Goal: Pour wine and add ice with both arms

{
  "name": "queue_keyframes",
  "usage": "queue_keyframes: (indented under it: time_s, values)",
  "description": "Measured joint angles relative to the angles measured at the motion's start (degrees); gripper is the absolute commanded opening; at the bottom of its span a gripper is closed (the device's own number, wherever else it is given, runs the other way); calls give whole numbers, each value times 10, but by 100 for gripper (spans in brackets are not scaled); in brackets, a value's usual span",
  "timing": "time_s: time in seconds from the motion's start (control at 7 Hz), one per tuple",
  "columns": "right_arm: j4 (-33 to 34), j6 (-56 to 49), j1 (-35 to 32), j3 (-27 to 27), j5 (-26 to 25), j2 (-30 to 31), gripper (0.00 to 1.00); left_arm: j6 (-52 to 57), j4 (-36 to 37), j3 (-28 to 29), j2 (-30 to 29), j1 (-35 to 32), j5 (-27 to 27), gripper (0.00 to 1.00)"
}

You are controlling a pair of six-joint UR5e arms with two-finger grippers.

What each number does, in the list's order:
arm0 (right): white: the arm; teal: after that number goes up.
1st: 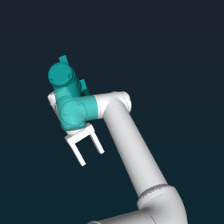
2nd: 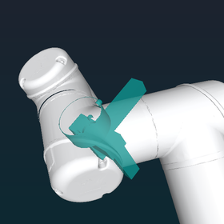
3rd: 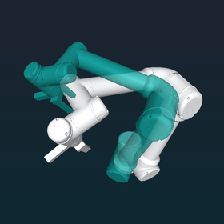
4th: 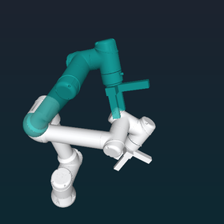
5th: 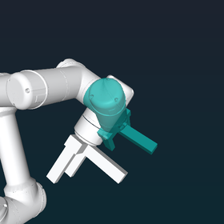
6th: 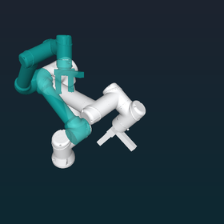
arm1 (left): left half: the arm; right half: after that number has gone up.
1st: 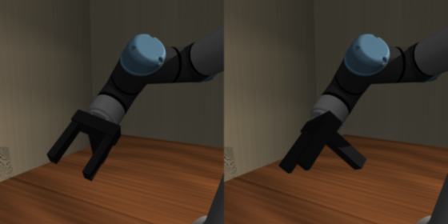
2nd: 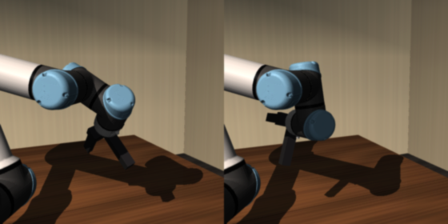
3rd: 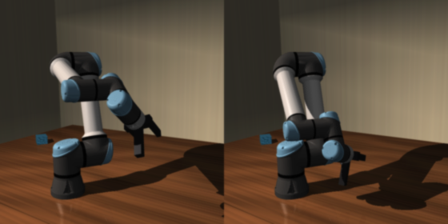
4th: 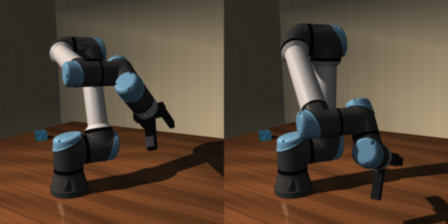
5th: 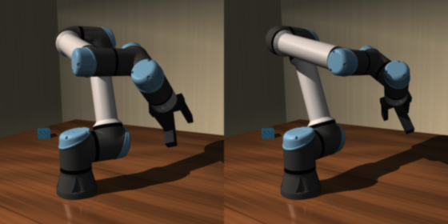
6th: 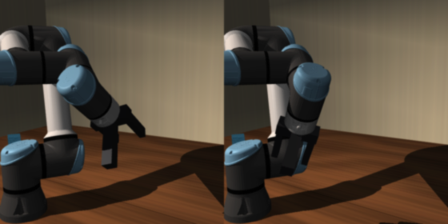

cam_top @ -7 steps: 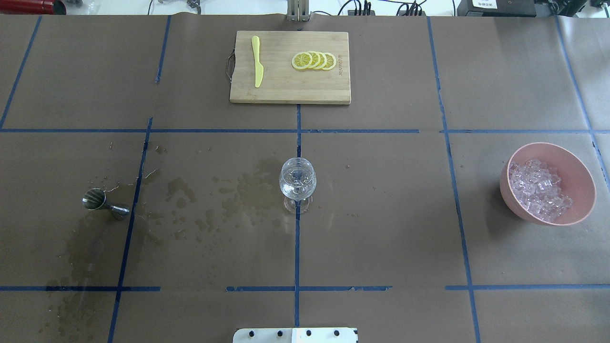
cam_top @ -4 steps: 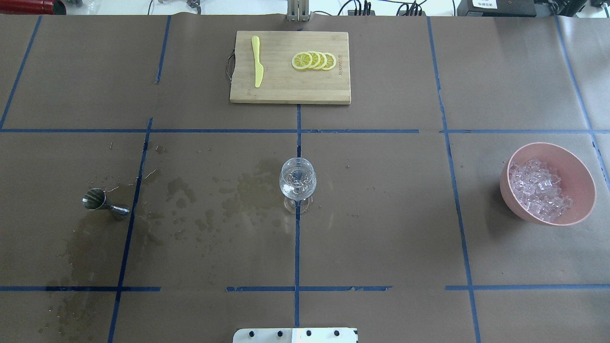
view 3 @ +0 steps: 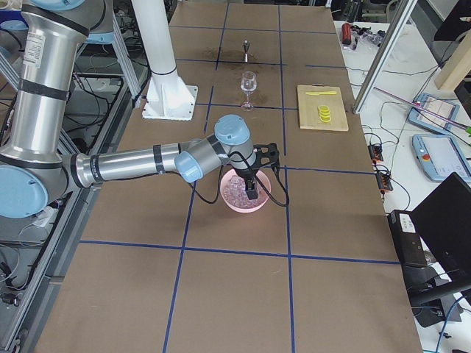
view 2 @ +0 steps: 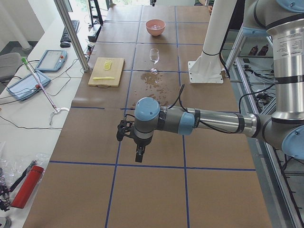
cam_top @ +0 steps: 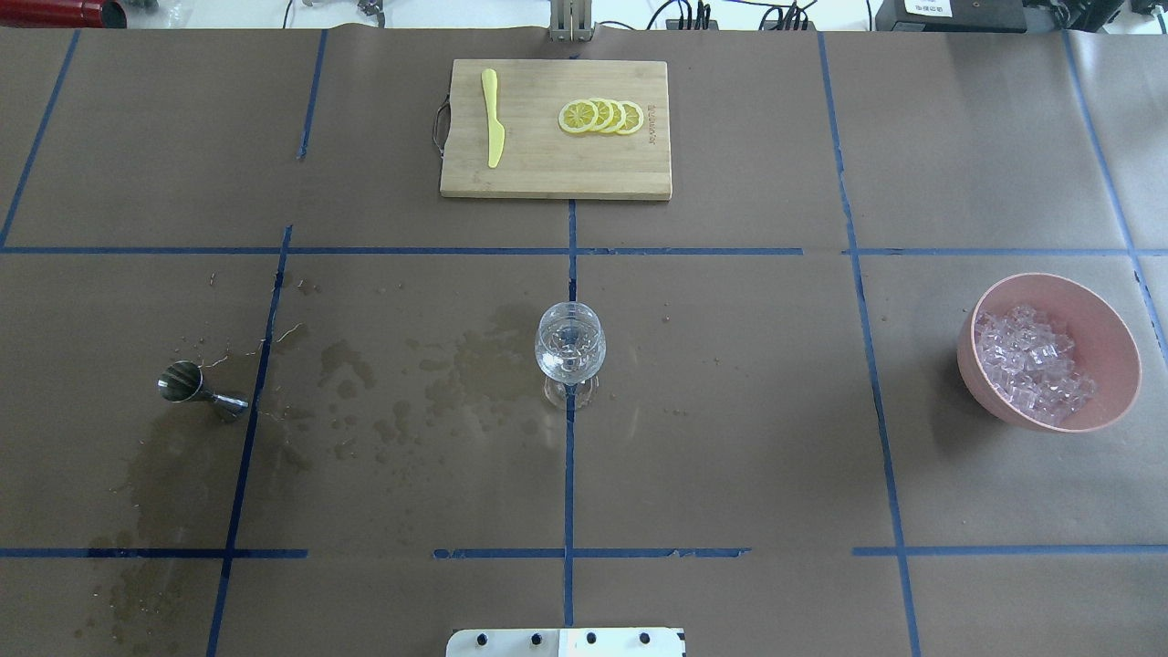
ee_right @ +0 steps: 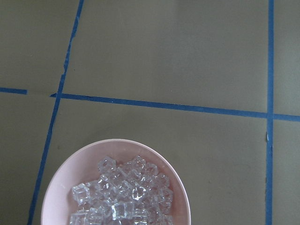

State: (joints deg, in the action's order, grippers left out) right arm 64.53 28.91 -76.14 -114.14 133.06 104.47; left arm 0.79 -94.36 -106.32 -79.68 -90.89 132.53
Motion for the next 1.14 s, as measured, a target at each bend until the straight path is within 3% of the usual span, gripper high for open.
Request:
queue_keyframes:
  time_s: [0.14, 0.57, 1.14]
  values:
    - [-39, 58, 41, 0, -29, 4, 99, 10, 0, 1, 0, 1, 0, 100]
    - [-143, 143, 164, 40, -131, 9, 82, 16, -1, 0, 0, 3, 0, 100]
    - [-197, 149, 222, 83, -164, 9, 70, 17, -2, 0, 0, 3, 0, 100]
